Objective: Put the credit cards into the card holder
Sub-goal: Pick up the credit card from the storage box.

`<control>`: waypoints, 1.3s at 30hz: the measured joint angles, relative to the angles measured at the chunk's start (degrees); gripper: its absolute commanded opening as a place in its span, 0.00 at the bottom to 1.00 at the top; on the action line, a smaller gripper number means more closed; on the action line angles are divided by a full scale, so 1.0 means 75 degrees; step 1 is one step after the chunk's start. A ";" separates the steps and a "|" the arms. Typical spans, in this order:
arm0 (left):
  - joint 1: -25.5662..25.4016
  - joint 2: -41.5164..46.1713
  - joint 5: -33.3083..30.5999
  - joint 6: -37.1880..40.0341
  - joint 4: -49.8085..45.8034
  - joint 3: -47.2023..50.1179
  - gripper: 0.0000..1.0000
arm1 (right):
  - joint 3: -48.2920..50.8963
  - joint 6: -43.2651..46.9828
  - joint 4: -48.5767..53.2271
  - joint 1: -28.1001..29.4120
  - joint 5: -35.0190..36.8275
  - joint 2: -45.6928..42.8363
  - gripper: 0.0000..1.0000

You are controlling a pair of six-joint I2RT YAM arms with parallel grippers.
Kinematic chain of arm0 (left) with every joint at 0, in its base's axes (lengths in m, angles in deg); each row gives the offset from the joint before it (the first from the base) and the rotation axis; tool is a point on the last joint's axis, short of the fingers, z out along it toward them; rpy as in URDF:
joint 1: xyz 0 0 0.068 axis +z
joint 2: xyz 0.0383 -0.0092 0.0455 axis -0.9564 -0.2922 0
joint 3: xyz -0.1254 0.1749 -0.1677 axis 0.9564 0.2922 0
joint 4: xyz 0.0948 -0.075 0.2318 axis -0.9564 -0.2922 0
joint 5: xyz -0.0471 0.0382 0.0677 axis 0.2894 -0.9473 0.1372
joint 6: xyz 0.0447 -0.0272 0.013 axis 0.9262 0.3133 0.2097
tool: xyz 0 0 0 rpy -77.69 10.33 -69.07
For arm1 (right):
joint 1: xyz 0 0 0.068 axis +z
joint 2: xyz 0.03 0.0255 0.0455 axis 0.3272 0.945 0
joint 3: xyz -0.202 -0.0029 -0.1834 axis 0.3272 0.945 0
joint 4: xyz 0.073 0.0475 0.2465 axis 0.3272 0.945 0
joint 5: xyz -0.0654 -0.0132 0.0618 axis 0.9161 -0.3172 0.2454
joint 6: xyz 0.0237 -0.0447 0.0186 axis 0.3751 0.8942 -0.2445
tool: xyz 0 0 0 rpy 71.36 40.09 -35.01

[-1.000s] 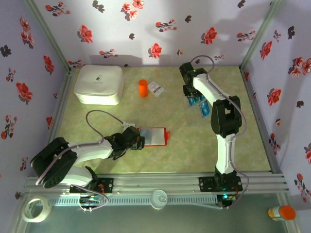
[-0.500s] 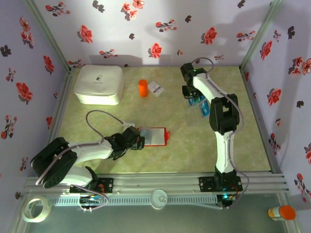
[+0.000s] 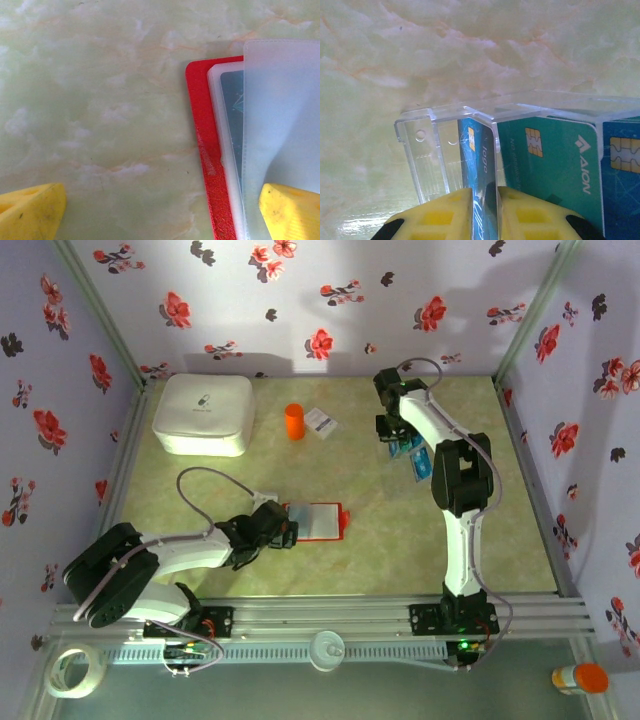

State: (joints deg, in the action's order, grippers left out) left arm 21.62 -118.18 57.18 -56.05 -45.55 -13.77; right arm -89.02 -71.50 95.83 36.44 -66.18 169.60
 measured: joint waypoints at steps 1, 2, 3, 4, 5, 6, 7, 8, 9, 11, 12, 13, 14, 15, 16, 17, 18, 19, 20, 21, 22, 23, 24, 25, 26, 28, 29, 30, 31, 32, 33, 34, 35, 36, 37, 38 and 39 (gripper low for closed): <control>0.0000 0.0000 0.0000 0.0000 0.0000 0.0000 1.00 | -0.0015 0.0000 -0.0003 -0.0003 -0.0023 0.0000 0.19; -0.0006 0.0000 0.0000 0.0000 0.0003 0.0000 1.00 | -0.0032 0.0000 -0.0003 -0.0009 -0.0047 0.0000 0.19; -0.0012 0.0000 0.0000 0.0000 0.0000 0.0000 1.00 | -0.0044 -0.0003 -0.0006 -0.0015 -0.0064 0.0000 0.18; -0.0012 0.0000 -0.0003 0.0000 0.0000 0.0003 1.00 | -0.0050 -0.0006 -0.0003 -0.0020 -0.0064 0.0000 0.17; -0.0012 0.0000 -0.0003 0.0000 0.0003 0.0003 1.00 | -0.0050 -0.0023 -0.0006 -0.0023 -0.0073 0.0000 0.16; -0.0015 0.0000 -0.0003 0.0000 0.0006 0.0006 1.00 | -0.0050 -0.0026 -0.0003 -0.0029 -0.0093 0.0000 0.14; -0.0015 0.0000 -0.0003 0.0000 0.0009 0.0006 1.00 | -0.0050 -0.0032 -0.0003 -0.0029 -0.0096 0.0000 0.12; -0.0015 0.0000 -0.0003 0.0000 0.0006 0.0006 1.00 | -0.0050 -0.0041 -0.0003 -0.0029 -0.0111 0.0000 0.09; -0.0015 0.0000 -0.0003 0.0000 0.0006 0.0006 1.00 | -0.0052 -0.0038 -0.0006 -0.0029 -0.0140 0.0000 0.06; -0.0020 0.0000 -0.0009 0.0000 0.0006 0.0006 1.00 | -0.0073 -0.0038 -0.0017 -0.0029 -0.0230 -0.0003 0.01; -0.0020 0.0000 -0.0009 0.0000 0.0006 0.0006 1.00 | -0.0076 -0.0052 -0.0023 -0.0029 -0.0251 -0.0003 0.00; -0.0020 0.0000 -0.0012 0.0000 0.0009 0.0006 1.00 | -0.0085 -0.0050 -0.0023 -0.0029 -0.0268 -0.0003 0.00; -0.0020 0.0000 -0.0012 0.0000 0.0006 0.0006 1.00 | -0.0085 -0.0050 -0.0029 -0.0035 -0.0297 -0.0003 0.00; -0.0026 0.0000 -0.0015 0.0000 0.0006 0.0006 1.00 | -0.0093 -0.0050 -0.0026 -0.0038 -0.0338 -0.0006 0.00; -0.0029 0.0000 -0.0029 0.0000 0.0009 0.0006 1.00 | -0.0099 -0.0050 -0.0023 -0.0044 -0.0420 -0.0015 0.00; -0.0035 0.0000 -0.0032 0.0000 0.0006 0.0006 1.00 | -0.0099 -0.0050 -0.0026 -0.0047 -0.0484 -0.0029 0.00; -0.0035 0.0000 -0.0032 -0.0003 0.0006 0.0006 1.00 | -0.0102 -0.0050 -0.0023 -0.0052 -0.0586 -0.0061 0.00; -0.0035 0.0000 -0.0035 -0.0006 0.0006 0.0006 1.00 | -0.0102 -0.0052 -0.0023 -0.0064 -0.0694 -0.0125 0.00; -0.0035 0.0000 -0.0035 -0.0012 0.0006 0.0006 1.00 | -0.0102 -0.0055 -0.0026 -0.0064 -0.0775 -0.0192 0.00; -0.0035 0.0000 -0.0035 -0.0023 0.0006 0.0006 1.00 | -0.0102 -0.0058 -0.0026 -0.0064 -0.0909 -0.0303 0.00; -0.0035 0.0000 -0.0038 -0.0029 0.0006 0.0009 1.00 | -0.0102 -0.0067 -0.0035 -0.0064 -0.1067 -0.0460 0.00; -0.0035 0.0003 -0.0041 -0.0032 0.0009 0.0015 1.00 | -0.0102 -0.0114 -0.0058 -0.0064 -0.1195 -0.0595 0.00; -0.0044 0.0009 -0.0052 -0.0038 0.0006 0.0015 1.00 | -0.0099 -0.0152 -0.0111 -0.0058 -0.1364 -0.0801 0.00; -0.0050 0.0015 -0.0058 -0.0058 0.0009 0.0020 1.00 | -0.0090 -0.0210 -0.0192 -0.0038 -0.1542 -0.1032 0.00; -0.0050 0.0017 -0.0058 -0.0079 0.0009 0.0026 1.00 | -0.0047 -0.0254 -0.0303 -0.0009 -0.1684 -0.1233 0.00; -0.0050 0.0038 -0.0064 -0.0111 0.0006 0.0035 1.00 | 0.0344 -0.0443 -0.0778 0.0137 -0.2066 -0.1877 0.00; -0.0050 0.0044 -0.0064 -0.0119 0.0006 0.0041 1.00 | 0.0606 -0.0530 -0.1005 0.0221 -0.2226 -0.2168 0.00; -0.0050 0.0050 -0.0070 -0.0143 0.0003 0.0044 1.00 | 0.0997 -0.0662 -0.1297 0.0347 -0.2433 -0.2538 0.00; -0.0050 0.0052 -0.0082 -0.0163 0.0000 0.0044 1.00 | 0.1518 -0.0836 -0.1719 0.0498 -0.2658 -0.2929 0.00; -0.0050 0.0055 -0.0087 -0.0175 -0.0006 0.0044 1.00 | 0.1979 -0.0997 -0.2087 0.0624 -0.2838 -0.3232 0.00; -0.0050 0.0079 -0.0090 -0.0201 -0.0023 0.0050 1.00 | 0.2579 -0.1224 -0.2538 0.0790 -0.3072 -0.3564 0.00; -0.0058 0.0119 -0.0093 -0.0230 -0.0055 0.0073 1.00 | 0.3185 -0.1483 -0.3025 0.0953 -0.3287 -0.3838 0.00; -0.0064 0.0175 -0.0093 -0.0254 -0.0085 0.0111 1.00 | 0.3646 -0.1682 -0.3386 0.1099 -0.3439 -0.3995 0.00; -0.0070 0.0259 -0.0093 -0.0274 -0.0119 0.0163 1.00 | 0.4173 -0.1929 -0.3794 0.1274 -0.3596 -0.4115 0.00; -0.0079 0.0344 -0.0093 -0.0297 -0.0172 0.0213 1.00 | 0.4637 -0.2177 -0.4173 0.1445 -0.3719 -0.4153 0.00; -0.0085 0.0408 -0.0093 -0.0323 -0.0224 0.0245 1.00 | 0.5018 -0.2398 -0.4505 0.1606 -0.3815 -0.4153 0.00; -0.0085 0.0469 -0.0093 -0.0344 -0.0271 0.0274 1.00 | 0.5409 -0.2623 -0.4838 0.1789 -0.3896 -0.4132 0.00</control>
State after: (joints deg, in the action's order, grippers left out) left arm 20.98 -114.66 56.48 -58.62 -47.58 -11.71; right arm -48.45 -91.17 59.54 49.86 -95.40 138.61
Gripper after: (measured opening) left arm 0.997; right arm 0.057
